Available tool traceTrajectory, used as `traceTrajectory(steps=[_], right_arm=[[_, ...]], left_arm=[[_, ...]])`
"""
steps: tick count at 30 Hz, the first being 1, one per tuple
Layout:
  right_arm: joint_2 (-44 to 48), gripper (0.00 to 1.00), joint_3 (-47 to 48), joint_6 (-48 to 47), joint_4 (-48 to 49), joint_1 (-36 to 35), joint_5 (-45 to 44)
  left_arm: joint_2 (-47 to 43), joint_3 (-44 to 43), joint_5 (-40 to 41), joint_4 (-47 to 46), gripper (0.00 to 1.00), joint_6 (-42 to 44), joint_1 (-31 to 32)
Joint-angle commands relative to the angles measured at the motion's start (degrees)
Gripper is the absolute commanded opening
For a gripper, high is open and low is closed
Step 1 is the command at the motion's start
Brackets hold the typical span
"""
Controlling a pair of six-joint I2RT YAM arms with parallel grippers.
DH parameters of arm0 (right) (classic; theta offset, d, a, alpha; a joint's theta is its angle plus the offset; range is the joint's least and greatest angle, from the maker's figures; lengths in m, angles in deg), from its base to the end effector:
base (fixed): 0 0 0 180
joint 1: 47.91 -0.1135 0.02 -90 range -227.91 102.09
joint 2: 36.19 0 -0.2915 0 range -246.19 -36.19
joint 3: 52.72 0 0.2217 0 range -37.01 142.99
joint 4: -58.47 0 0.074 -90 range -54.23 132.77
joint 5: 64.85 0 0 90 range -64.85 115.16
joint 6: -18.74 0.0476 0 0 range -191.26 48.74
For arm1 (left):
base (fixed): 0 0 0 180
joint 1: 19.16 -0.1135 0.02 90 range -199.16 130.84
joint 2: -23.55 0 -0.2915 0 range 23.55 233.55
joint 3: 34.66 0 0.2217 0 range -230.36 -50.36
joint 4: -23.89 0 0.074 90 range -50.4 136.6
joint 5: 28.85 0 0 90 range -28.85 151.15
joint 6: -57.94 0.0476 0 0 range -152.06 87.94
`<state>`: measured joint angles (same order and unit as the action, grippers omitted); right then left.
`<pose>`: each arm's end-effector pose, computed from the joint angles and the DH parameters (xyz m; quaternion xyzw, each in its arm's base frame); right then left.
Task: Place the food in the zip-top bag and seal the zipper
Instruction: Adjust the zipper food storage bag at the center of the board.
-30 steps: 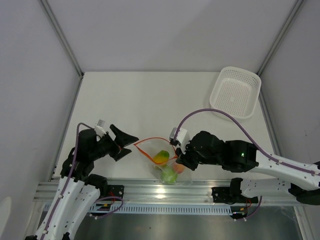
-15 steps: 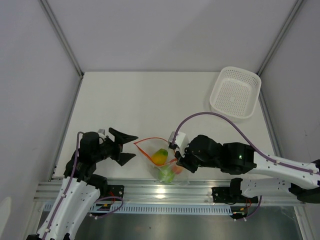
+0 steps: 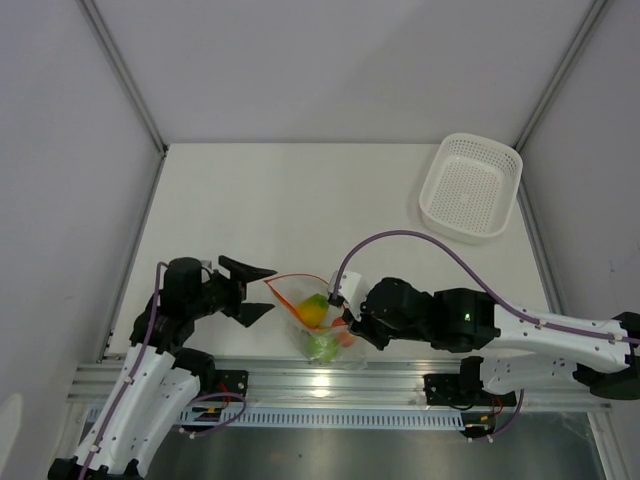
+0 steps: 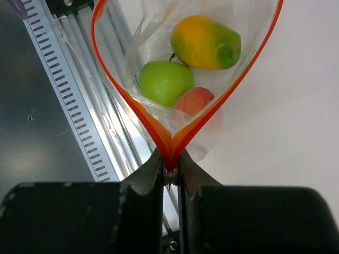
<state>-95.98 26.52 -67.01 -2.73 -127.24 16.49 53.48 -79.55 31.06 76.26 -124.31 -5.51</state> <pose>0.0390 0.1684 0.3586 -0.5300 0.7404 0.2202 0.3498 0.0654 -0.0404 0.2462 -0.4594 0.7428 -0.4817 0.0720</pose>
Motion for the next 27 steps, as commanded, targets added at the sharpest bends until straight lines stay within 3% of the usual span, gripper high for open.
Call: traceTrajectory(steps=[1, 5, 10, 16, 23, 27], right_arm=[[-0.59, 0.0, 0.02, -0.47, 1.29, -0.74, -1.97], [-0.85, 0.0, -0.16, -0.21, 1.81, -1.44, -2.23], [-1.29, 0.0, -0.07, 0.05, 1.9, -2.32, -3.11], [-1.64, 0.0, 0.19, 0.23, 1.9, -3.2, -3.29], [-2.09, 0.0, 0.19, 0.41, 1.72, -3.55, -3.37], [-2.61, 0.0, 0.37, 0.41, 2.16, -3.73, -3.81]], left_arm=[[0.48, -3.59, -0.59, -0.63, 0.82, -0.65, 0.15], [1.53, -4.03, -1.11, -0.89, 0.75, -0.39, 0.15], [2.58, -4.29, -1.47, -2.65, 0.59, -0.21, 0.24], [3.64, -3.16, -0.77, -4.23, 0.59, -1.18, 0.24], [4.34, -3.68, 1.08, -5.99, 0.74, -1.97, 0.24], [5.49, -3.86, 0.38, -6.52, 0.7, -1.27, 0.76]])
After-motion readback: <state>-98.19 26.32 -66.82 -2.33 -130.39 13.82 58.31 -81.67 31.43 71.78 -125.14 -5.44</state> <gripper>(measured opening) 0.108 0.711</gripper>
